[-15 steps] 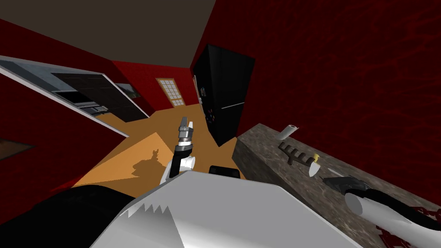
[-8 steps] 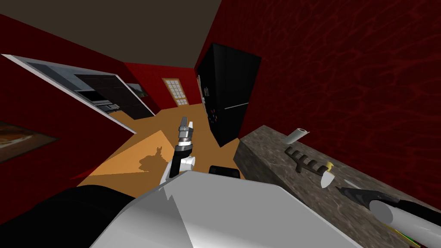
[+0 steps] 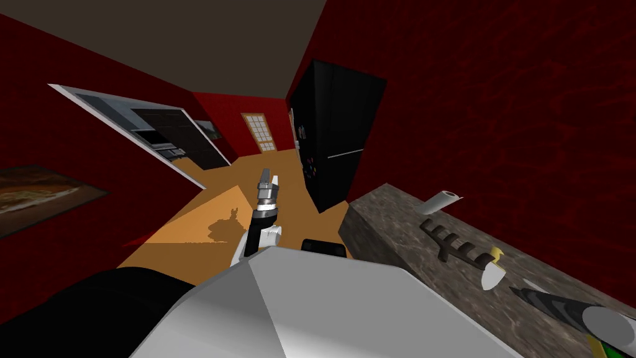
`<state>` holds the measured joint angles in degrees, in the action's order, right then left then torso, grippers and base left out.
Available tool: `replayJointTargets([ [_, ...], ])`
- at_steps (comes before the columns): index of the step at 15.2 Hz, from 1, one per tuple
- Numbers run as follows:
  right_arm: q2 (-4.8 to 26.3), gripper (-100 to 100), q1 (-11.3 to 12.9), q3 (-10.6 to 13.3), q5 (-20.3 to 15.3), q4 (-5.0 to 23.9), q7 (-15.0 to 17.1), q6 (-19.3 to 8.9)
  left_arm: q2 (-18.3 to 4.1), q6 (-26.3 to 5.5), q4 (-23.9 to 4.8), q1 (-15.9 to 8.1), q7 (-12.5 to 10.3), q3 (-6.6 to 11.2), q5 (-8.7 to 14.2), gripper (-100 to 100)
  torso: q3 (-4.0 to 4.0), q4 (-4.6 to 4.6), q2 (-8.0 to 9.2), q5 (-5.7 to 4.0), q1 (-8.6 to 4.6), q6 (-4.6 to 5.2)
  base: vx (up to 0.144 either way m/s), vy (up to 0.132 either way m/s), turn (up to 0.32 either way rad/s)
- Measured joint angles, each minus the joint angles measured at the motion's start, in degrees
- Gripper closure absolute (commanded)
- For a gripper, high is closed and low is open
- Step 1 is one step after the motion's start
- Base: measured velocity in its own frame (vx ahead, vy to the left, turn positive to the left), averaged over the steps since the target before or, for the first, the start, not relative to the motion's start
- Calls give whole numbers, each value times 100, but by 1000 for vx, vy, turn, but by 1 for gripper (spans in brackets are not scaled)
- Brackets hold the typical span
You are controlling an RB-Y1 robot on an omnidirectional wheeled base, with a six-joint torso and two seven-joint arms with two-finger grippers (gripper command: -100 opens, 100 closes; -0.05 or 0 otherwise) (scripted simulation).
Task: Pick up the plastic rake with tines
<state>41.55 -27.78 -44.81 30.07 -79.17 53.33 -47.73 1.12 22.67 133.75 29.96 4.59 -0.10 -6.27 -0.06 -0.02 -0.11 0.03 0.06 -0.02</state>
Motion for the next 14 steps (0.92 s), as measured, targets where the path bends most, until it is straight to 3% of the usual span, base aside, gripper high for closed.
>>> replayJointTargets([
  [14, 585, -100, 33, -777, 658, 958, 864, -1525, 0, 0, 0, 0, 0, 0, 0, 0, 0, 0, 0, -1, -4, -1, 33, -4, 104],
])
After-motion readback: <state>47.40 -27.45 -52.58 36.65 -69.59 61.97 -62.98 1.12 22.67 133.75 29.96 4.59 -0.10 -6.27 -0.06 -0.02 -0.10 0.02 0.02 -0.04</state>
